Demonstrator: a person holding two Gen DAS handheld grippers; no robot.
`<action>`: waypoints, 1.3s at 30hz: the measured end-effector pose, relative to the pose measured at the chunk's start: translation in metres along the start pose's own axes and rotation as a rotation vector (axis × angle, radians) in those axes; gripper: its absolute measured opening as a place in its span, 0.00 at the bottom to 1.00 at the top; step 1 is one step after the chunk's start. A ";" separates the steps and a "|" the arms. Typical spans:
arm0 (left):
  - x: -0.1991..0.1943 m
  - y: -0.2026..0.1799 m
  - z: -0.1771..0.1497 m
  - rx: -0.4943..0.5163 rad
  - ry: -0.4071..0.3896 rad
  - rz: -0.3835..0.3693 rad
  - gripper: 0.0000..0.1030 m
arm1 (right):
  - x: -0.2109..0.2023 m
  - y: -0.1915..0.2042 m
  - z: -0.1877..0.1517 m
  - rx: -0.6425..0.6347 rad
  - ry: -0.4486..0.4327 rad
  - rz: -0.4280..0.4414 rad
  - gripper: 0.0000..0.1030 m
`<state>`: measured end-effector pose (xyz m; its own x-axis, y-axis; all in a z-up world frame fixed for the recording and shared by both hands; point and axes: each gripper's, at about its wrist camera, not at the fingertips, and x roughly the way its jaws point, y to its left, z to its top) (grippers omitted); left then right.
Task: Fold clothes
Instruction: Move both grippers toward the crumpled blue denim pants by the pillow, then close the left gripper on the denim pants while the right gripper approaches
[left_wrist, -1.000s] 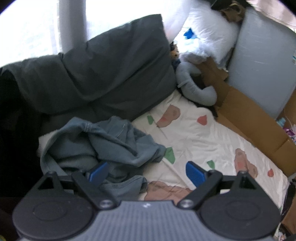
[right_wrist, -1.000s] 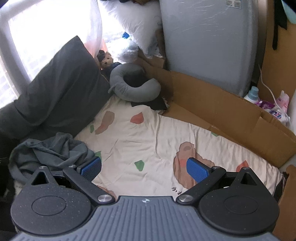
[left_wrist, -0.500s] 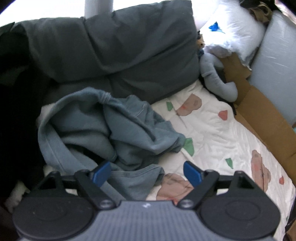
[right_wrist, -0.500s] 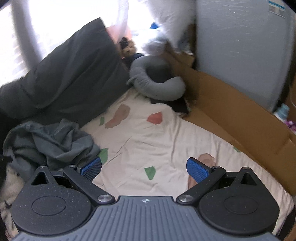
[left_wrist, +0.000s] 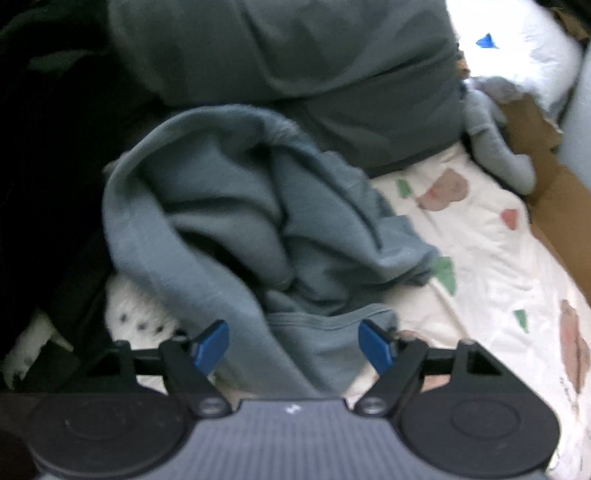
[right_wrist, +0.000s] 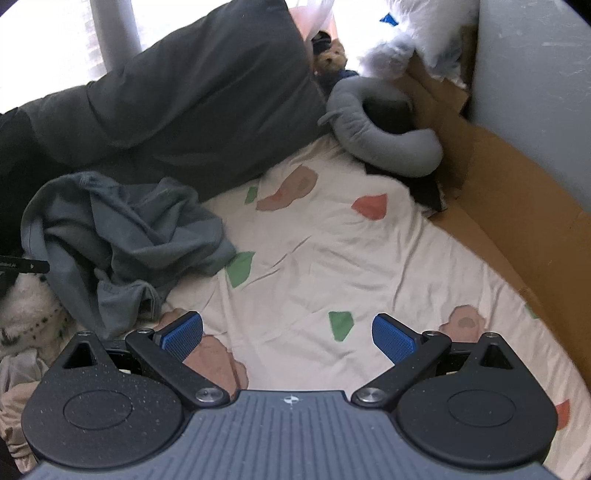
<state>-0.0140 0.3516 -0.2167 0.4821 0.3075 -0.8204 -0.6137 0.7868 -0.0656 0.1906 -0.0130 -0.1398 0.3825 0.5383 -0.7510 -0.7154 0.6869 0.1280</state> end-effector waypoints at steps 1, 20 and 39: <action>0.004 0.004 -0.002 -0.014 -0.001 0.018 0.77 | 0.005 -0.001 -0.003 0.002 0.006 0.007 0.97; 0.060 0.035 -0.004 -0.035 -0.026 0.124 0.09 | 0.054 -0.008 -0.060 0.055 0.034 0.085 0.97; -0.004 -0.100 0.014 0.195 -0.154 -0.267 0.05 | 0.056 -0.003 -0.078 0.100 0.016 0.153 0.91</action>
<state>0.0547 0.2792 -0.1989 0.7070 0.1427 -0.6927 -0.3296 0.9331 -0.1441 0.1689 -0.0231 -0.2331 0.2640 0.6331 -0.7276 -0.7025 0.6431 0.3047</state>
